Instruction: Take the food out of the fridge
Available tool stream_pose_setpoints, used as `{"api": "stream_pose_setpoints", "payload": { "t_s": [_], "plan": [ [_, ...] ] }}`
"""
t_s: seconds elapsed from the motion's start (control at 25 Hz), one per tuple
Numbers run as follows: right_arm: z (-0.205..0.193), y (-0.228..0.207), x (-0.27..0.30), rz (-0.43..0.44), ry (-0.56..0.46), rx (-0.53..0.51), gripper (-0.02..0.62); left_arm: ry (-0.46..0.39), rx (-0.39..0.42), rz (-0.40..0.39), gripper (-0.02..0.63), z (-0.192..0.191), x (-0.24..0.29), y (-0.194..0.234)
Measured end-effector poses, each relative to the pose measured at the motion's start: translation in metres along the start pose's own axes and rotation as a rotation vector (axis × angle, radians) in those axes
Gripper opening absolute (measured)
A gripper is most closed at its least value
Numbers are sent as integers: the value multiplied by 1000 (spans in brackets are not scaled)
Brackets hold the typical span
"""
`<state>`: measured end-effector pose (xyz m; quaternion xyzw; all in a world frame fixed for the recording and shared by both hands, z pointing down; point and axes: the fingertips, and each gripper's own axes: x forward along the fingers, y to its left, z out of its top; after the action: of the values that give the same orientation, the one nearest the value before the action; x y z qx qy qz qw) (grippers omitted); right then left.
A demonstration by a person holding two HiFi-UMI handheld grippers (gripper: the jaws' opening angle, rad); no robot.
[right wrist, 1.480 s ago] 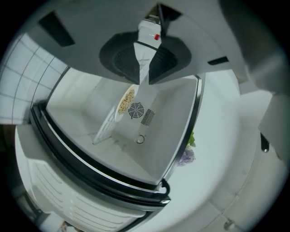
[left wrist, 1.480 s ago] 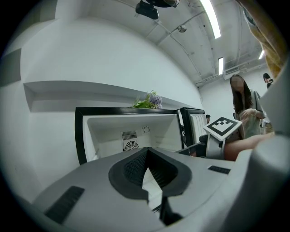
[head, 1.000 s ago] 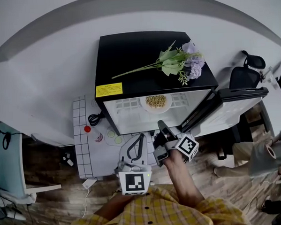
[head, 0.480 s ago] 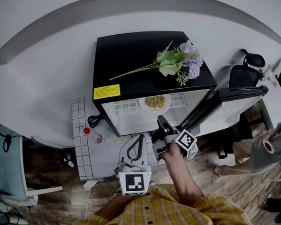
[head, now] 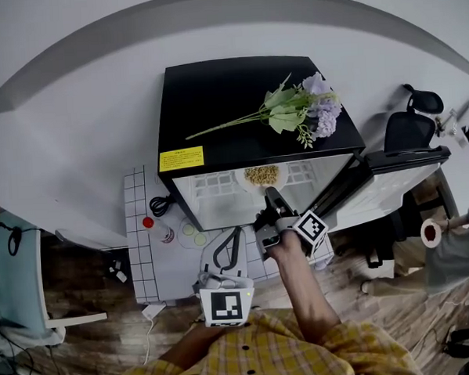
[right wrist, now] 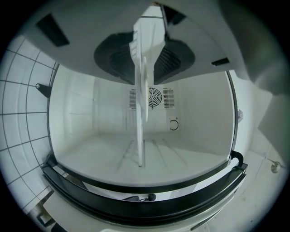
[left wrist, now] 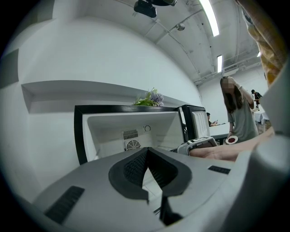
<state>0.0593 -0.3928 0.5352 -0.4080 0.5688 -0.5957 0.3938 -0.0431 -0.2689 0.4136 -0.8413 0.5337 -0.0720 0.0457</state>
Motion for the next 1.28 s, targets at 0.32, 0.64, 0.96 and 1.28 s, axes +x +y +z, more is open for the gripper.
{"api": "stream_pose_setpoints", "payload": {
  "t_s": [0.32, 0.64, 0.96, 1.28],
  "plan": [
    [-1, -5, 9, -32, -30, 54, 91, 0, -3, 6, 8, -3, 1, 6],
    [1, -5, 14, -25, -36, 55, 84, 1, -20, 8, 8, -5, 2, 7],
    [0, -5, 15, -48, -46, 26, 75, -5, -17, 26, 8, -5, -1, 11],
    [0, -9, 14, -78, -41, 24, 40, 0, -11, 27, 8, -4, -3, 10]
  ]
}}
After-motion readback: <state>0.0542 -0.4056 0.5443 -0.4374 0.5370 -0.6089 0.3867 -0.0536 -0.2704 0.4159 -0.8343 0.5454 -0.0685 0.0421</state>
